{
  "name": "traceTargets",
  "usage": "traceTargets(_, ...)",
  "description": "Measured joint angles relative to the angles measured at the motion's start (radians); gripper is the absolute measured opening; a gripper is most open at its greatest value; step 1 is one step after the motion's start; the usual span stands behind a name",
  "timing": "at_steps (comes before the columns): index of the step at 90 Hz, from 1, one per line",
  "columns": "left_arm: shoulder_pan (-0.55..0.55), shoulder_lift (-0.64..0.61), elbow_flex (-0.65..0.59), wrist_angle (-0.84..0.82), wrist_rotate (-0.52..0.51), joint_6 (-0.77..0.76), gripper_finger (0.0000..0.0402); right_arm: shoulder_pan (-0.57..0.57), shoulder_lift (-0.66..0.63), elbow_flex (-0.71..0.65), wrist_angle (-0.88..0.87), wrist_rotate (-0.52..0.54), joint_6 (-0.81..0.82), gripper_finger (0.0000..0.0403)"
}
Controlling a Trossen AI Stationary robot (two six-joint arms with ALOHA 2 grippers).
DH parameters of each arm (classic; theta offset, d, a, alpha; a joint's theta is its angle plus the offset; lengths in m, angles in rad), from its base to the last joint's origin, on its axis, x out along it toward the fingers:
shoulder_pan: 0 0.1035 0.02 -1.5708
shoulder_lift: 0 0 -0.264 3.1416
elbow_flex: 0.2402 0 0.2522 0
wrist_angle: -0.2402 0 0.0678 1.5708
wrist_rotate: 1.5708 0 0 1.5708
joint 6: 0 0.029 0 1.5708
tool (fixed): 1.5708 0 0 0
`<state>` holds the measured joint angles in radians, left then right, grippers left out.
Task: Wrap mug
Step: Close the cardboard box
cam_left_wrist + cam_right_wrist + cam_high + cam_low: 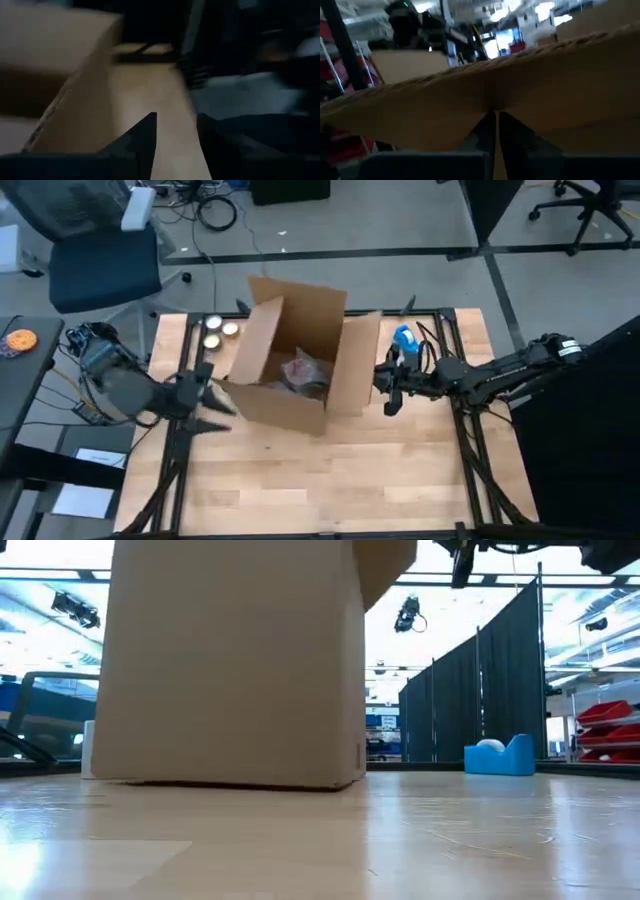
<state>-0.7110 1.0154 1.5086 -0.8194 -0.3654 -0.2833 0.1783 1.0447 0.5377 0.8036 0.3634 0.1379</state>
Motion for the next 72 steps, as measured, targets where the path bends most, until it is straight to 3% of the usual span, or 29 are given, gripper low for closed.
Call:
traceTargets(7,0.0,0.001,0.075,-0.018,0.006,0.096,0.0126,0.008,0.003,0.032,-0.003,0.001,-0.042,0.0)
traceTargets(14,0.0,-0.003,0.151,-0.039,-0.085,0.149,0.0126,0.02,0.023,0.059,-0.001,0.001,-0.076,0.0)
traceTargets(25,0.003,-0.003,0.246,-0.091,-0.395,0.207,0.0126,0.03,0.06,0.088,-0.009,0.007,-0.117,0.0)
traceTargets(36,0.014,-0.012,0.259,-0.221,-0.714,0.203,0.0126,0.03,0.075,0.104,-0.011,0.009,-0.141,0.0)
traceTargets(52,0.023,-0.014,0.218,-0.508,-0.73,-0.061,0.0126,0.027,0.077,0.117,-0.011,0.009,-0.169,0.0)
traceTargets(72,0.029,-0.016,-0.004,-0.518,-0.723,-0.122,0.0126,0.009,0.076,0.116,-0.011,0.009,-0.181,0.0)
